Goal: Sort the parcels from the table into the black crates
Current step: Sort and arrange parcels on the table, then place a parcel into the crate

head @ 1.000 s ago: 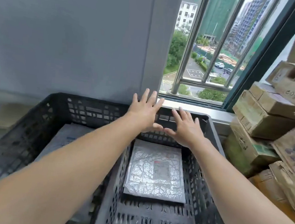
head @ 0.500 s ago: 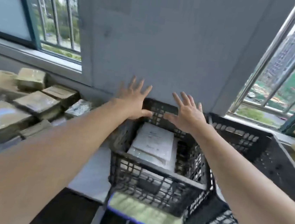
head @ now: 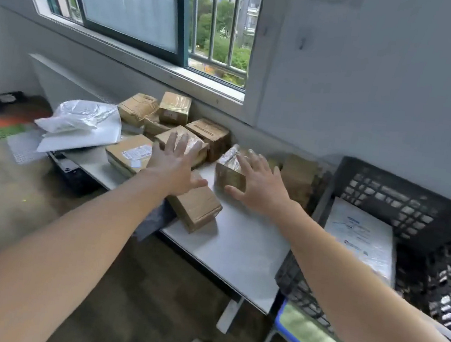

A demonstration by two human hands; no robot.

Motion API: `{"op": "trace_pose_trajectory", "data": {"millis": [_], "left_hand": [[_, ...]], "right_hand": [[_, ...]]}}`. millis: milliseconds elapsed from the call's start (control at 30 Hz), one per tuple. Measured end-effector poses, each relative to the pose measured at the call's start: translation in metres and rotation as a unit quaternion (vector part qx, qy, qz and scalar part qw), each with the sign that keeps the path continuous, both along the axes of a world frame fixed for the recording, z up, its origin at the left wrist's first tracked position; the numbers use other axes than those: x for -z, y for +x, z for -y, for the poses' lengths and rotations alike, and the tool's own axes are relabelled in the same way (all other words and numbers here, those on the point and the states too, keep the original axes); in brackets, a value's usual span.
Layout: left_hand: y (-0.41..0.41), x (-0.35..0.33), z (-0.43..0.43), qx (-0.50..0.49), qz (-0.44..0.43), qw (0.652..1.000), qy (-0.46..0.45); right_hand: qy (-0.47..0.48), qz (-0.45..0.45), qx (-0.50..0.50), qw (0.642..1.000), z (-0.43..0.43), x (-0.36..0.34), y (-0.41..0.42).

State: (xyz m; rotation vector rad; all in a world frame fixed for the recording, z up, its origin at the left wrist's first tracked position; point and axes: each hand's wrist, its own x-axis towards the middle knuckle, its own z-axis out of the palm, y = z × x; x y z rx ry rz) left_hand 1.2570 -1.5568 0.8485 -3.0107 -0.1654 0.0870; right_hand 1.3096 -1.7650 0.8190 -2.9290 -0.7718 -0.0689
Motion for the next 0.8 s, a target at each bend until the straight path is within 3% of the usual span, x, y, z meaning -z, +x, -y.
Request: {"op": "trace_pose_trajectory", "data": {"millis": [267, 500, 800], "left_hand": [[0.058, 0.073, -0.108, -0.065, -0.069, 0.995, 0.002], [0.099, 0.144, -0.162, -0.112, -0.164, 0.976, -0.091], [0.138, 0.217, -0.171, -0.032, -0.252, 0.957, -0.138]], "right_hand": [[-0.006, -0.124, -0.004, 0.992, -0.111, 0.09, 0.072], [-0.026, -0.22, 0.04, 0.974, -0.172, 0.154, 0.105], [-0.039, -0.193, 0.12, 0.973, -0.191, 0.18, 0.123]]}}
